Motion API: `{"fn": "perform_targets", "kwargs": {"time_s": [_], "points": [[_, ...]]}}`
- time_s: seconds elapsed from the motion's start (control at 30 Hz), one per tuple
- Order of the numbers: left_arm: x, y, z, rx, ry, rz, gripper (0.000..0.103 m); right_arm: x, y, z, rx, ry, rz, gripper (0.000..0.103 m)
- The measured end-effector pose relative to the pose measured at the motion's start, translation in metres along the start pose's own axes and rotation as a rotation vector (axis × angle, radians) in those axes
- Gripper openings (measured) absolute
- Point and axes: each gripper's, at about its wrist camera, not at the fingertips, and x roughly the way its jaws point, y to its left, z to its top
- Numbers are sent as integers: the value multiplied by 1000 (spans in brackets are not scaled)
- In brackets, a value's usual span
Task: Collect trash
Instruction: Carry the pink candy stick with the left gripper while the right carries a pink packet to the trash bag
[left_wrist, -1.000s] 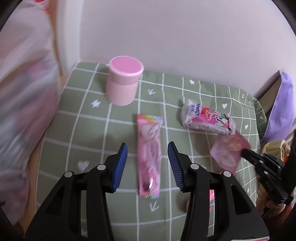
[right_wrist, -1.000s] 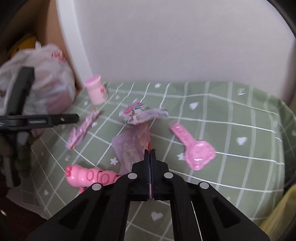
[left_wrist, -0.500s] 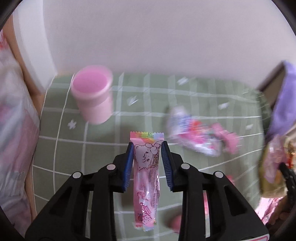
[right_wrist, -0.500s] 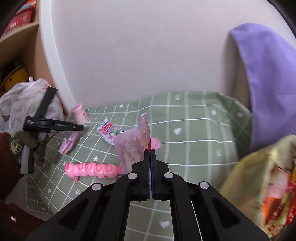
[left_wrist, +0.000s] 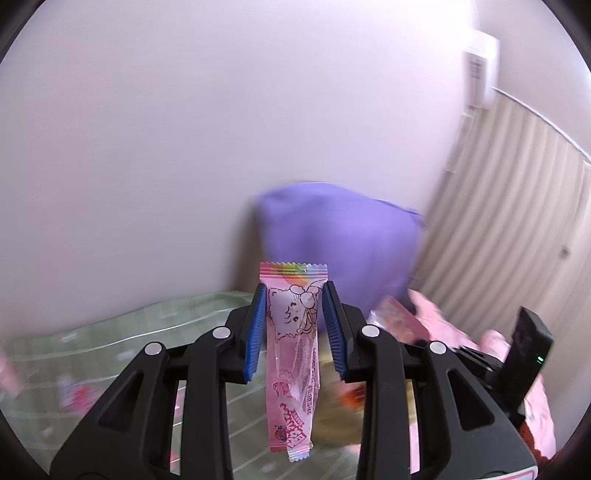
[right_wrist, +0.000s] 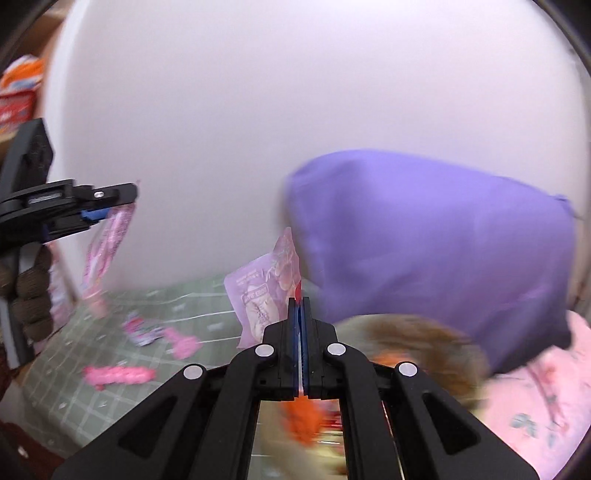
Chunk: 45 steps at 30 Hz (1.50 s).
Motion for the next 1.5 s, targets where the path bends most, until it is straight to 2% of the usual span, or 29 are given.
{"fn": "perform_targets", "kwargs": {"time_s": [0.17,0.33,0.47,0.57,0.73,0.9,1.03,1.17,1.2,1.3,1.5], "points": [[65,-66,2,101,48,-174,29,-30,-63,0,100,-5,-171,4],[134,-99,-18,96,141,-274,29,-35,-95,-14,144,51,-231,4],[171,-101,-35,50,208,-294,29,-29,-107,-29,157,92,-261,4],[192,-98,-41,21,234,-297,29,-10,-111,-30,142,121,-274,4],[207,-94,-52,-26,267,-306,29,13,-113,-29,132,166,-233,4],[214,-84,-52,-47,289,-277,29,25,-114,-36,145,180,-191,4],[215,-79,-51,-78,334,-275,49,31,-113,-38,154,183,-146,5],[203,-74,-48,-59,330,-245,54,33,-112,-41,152,181,-163,6],[197,-72,-46,-51,323,-223,54,33,-112,-42,153,184,-164,10],[177,-61,-45,-34,289,-133,54,31,-112,-42,160,174,-161,45],[124,-28,-47,13,199,83,59,21,-99,-32,145,121,-150,46]]}}
